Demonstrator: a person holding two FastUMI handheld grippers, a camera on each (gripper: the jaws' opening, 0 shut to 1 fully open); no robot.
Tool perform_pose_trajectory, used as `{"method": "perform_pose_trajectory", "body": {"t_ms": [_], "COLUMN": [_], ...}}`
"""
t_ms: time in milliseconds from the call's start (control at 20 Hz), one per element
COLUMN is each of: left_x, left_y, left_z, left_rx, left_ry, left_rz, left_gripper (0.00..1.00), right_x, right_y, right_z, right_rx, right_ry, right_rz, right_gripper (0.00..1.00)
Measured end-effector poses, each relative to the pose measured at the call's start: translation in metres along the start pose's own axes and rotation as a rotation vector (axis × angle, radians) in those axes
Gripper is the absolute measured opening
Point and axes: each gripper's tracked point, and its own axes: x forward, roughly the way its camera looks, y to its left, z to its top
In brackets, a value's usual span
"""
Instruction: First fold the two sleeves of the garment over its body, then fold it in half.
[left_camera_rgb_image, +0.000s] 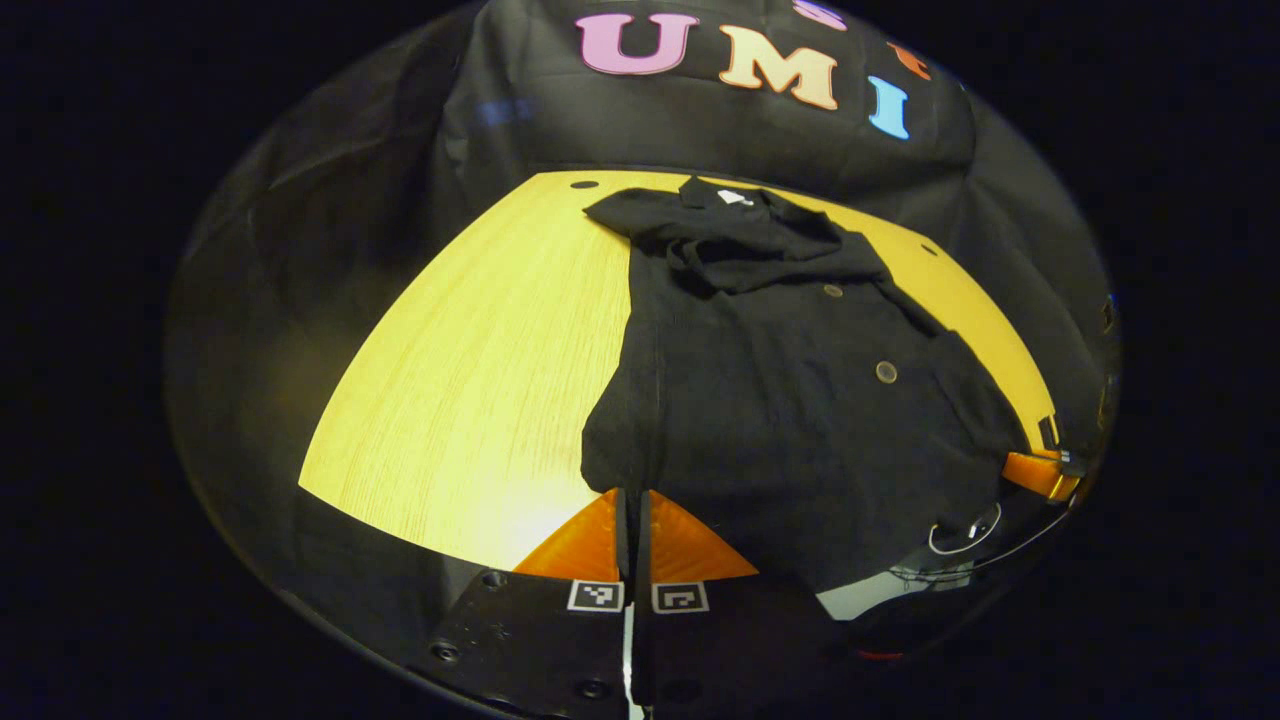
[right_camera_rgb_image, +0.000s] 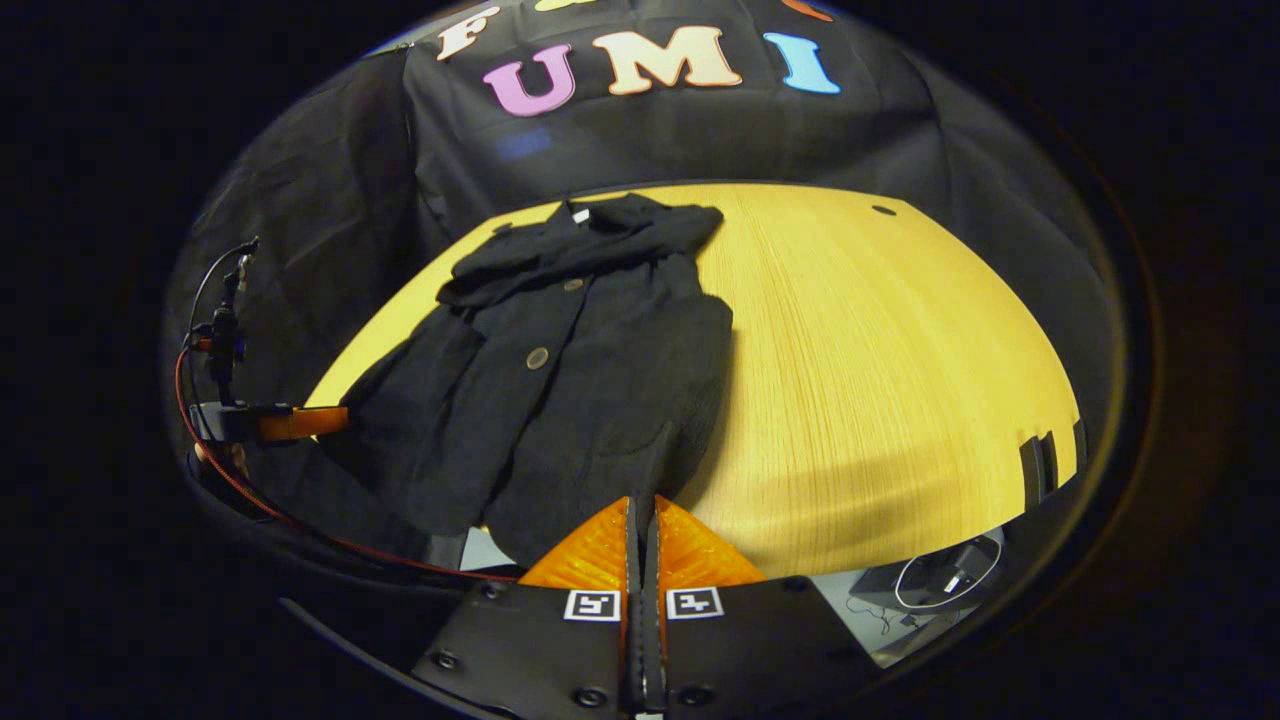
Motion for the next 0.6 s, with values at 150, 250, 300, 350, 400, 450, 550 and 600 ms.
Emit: {"method": "perform_pose_trajectory", "body": {"t_ms": [150,250,300,350,400,450,550,600], "left_x": [-0.009,-0.013,-0.014,-0.014,-0.013,-0.012,-0.009,-0.007], "left_y": [0.0,-0.001,-0.002,-0.005,-0.007,-0.008,-0.01,-0.009], "left_z": [0.023,0.041,0.055,0.067,0.08,0.092,0.115,0.127], "left_rx": [0.001,-0.001,-0.007,-0.016,-0.023,-0.028,-0.038,-0.04], "left_ry": [-0.055,-0.086,-0.115,-0.128,-0.147,-0.164,-0.188,-0.2], "left_rz": [-0.01,-0.015,-0.019,-0.025,-0.029,-0.035,-0.043,-0.048], "left_gripper": [0.0,0.0,0.0,0.0,0.0,0.0,0.0,0.0], "right_x": [-0.008,-0.008,-0.008,-0.008,-0.009,-0.008,-0.007,-0.007], "right_y": [0.007,0.015,0.016,0.017,0.019,0.02,0.019,0.019], "right_z": [0.039,0.065,0.075,0.085,0.094,0.104,0.123,0.134], "right_rx": [0.018,0.023,0.017,0.017,0.02,0.018,0.017,0.021], "right_ry": [-0.093,-0.14,-0.155,-0.167,-0.182,-0.19,-0.213,-0.231], "right_rz": [0.019,0.038,0.04,0.046,0.051,0.054,0.056,0.062], "right_gripper": [0.02,0.02,0.02,0.03,0.03,0.03,0.02,0.03]}}
